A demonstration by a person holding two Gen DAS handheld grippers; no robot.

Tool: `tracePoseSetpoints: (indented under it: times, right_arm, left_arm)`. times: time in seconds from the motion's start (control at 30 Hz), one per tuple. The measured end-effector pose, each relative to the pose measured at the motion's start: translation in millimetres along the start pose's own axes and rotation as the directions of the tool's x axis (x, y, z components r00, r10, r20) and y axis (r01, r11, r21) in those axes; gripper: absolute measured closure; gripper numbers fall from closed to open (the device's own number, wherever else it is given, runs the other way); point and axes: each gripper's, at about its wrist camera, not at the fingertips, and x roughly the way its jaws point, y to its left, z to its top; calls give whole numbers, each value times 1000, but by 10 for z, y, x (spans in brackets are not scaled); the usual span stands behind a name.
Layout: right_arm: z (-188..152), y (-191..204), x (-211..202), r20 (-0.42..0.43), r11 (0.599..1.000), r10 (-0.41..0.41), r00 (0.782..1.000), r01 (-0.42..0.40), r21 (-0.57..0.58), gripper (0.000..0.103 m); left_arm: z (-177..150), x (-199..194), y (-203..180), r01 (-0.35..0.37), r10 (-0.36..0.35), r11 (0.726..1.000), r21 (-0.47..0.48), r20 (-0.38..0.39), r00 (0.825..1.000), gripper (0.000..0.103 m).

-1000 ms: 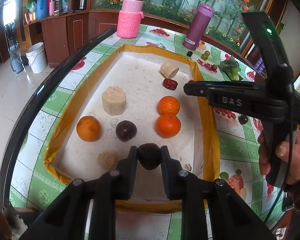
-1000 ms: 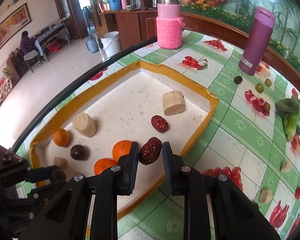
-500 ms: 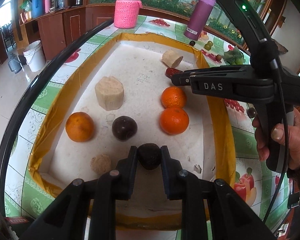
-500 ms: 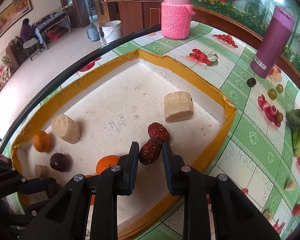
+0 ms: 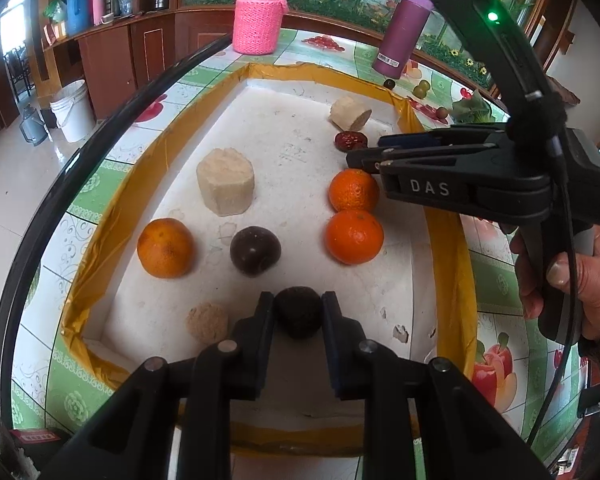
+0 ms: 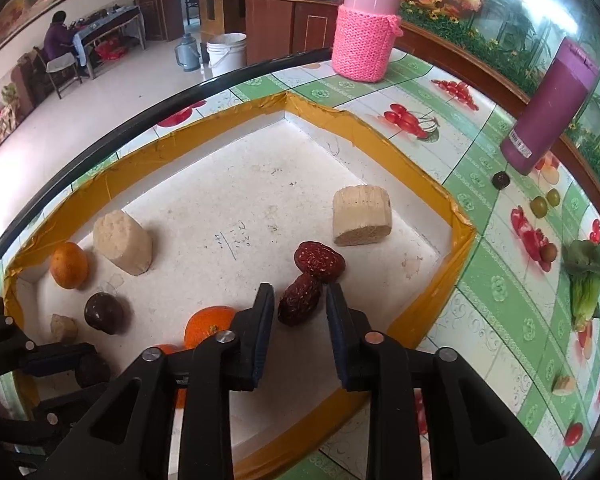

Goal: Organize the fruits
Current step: 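Open the right gripper to drop the date beside the other date while the left releases its dark fruit, then move both open grippers back over the table toward the remaining fruits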

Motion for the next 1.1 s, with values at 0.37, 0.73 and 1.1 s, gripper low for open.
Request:
tracePoseSetpoints:
  times: [0.37,0.73,1.1]
  right_arm:
    - [-246,5,-474,54,999,-35,998,33,22,67]
    - [-949,-273,-914,59,984,-54,997,43,172,37]
    - [-1979,-938,-1153,5,905,-103,995,92,416,37]
  left_arm:
    - [-61,-247,-84,-43,41,999,27,49,998,48]
    - [-150,-435,-337,-123,114,988,92,105,988,27]
    - [-179,-457,-1142,-112,84,960,256,121,989,11]
